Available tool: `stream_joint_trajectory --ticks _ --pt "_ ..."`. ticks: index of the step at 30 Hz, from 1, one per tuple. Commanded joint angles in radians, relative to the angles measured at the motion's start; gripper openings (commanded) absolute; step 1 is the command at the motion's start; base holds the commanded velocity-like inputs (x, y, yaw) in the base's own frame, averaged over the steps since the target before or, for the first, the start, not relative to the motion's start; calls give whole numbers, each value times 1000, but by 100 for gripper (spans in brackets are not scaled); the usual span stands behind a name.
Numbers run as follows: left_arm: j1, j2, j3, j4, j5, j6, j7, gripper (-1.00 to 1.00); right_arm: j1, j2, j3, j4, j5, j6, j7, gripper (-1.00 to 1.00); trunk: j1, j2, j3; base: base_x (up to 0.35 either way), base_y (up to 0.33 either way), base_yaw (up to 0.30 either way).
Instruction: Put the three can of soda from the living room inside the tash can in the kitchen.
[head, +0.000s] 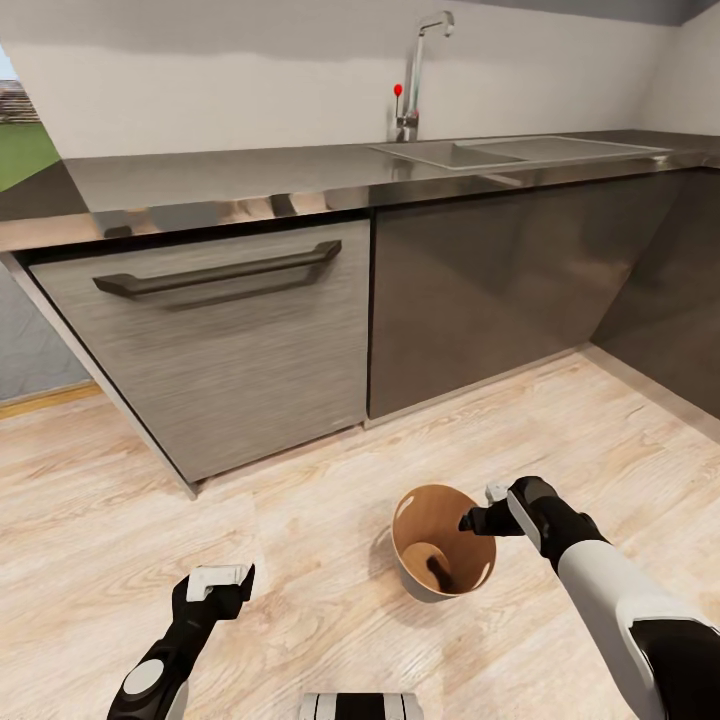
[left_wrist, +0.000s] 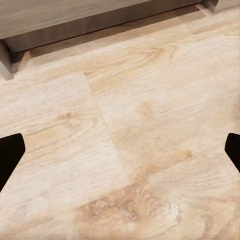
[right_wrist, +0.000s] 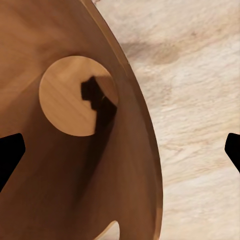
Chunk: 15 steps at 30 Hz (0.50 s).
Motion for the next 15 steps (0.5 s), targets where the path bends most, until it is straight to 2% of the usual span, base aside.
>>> stream_joint_trajectory --ticks 1,15 --pt "0 0 0 0 0 0 0 100 0 0 0 0 0 0 0 100 0 0 0 0 0 0" --pt "0 0 0 0 1 0 0 100 0 -7 -1 0 0 0 2 100 0 0 0 0 0 0"
